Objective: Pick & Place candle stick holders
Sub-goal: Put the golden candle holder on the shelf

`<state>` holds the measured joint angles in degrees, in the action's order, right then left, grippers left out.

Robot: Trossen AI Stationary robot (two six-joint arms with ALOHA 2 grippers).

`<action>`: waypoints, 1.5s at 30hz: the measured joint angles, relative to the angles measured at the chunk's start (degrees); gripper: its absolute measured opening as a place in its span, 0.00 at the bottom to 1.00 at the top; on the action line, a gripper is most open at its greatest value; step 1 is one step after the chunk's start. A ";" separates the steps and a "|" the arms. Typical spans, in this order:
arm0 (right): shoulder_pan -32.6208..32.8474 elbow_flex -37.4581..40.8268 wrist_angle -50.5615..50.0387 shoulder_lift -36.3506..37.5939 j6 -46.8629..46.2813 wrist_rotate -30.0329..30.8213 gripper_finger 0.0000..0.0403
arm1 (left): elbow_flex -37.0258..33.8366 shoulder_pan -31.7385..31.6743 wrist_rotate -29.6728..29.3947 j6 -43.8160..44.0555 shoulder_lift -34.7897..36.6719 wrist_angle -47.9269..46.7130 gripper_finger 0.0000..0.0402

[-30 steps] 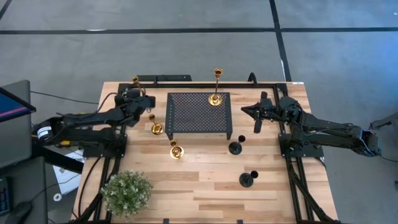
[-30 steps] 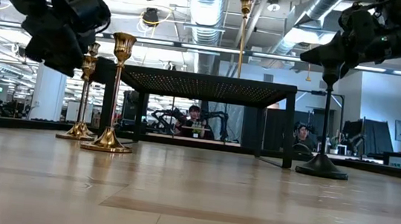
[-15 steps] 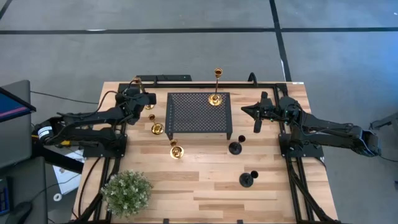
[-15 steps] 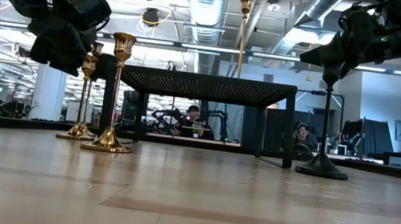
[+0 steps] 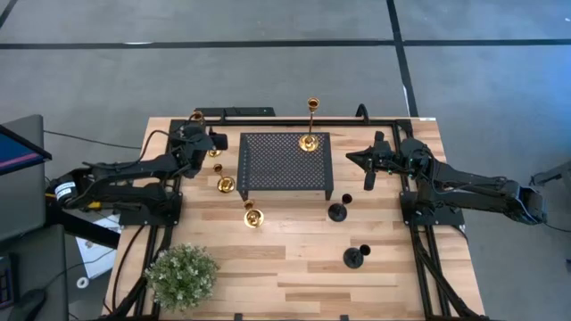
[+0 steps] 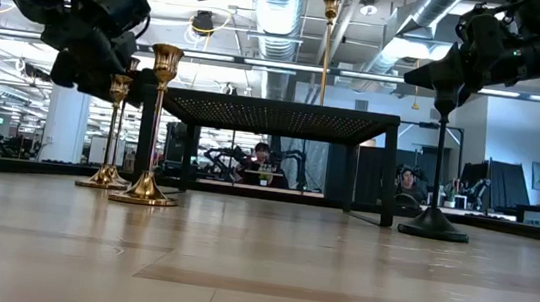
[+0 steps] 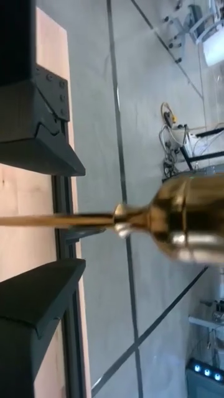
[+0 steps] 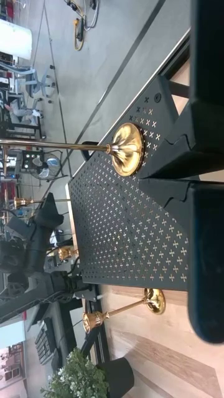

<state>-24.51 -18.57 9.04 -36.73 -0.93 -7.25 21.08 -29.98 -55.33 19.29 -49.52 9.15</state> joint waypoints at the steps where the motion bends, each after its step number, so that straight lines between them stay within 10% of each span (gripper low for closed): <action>1: 0.00 0.00 -0.01 0.00 0.00 0.00 0.00 | 0.00 -0.02 -0.43 -0.02 -0.01 0.09 0.55; 29: 0.00 0.00 -0.02 0.00 0.00 -0.02 0.00 | 0.03 -4.81 7.68 -7.45 -0.08 2.22 0.04; 45: -0.02 0.00 -0.02 0.00 0.02 -0.02 0.00 | 0.50 -4.81 21.34 -17.83 14.07 1.99 0.02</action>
<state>-24.53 -18.57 9.02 -36.73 -0.91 -7.27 21.58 -34.79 -33.99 1.45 -35.44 11.14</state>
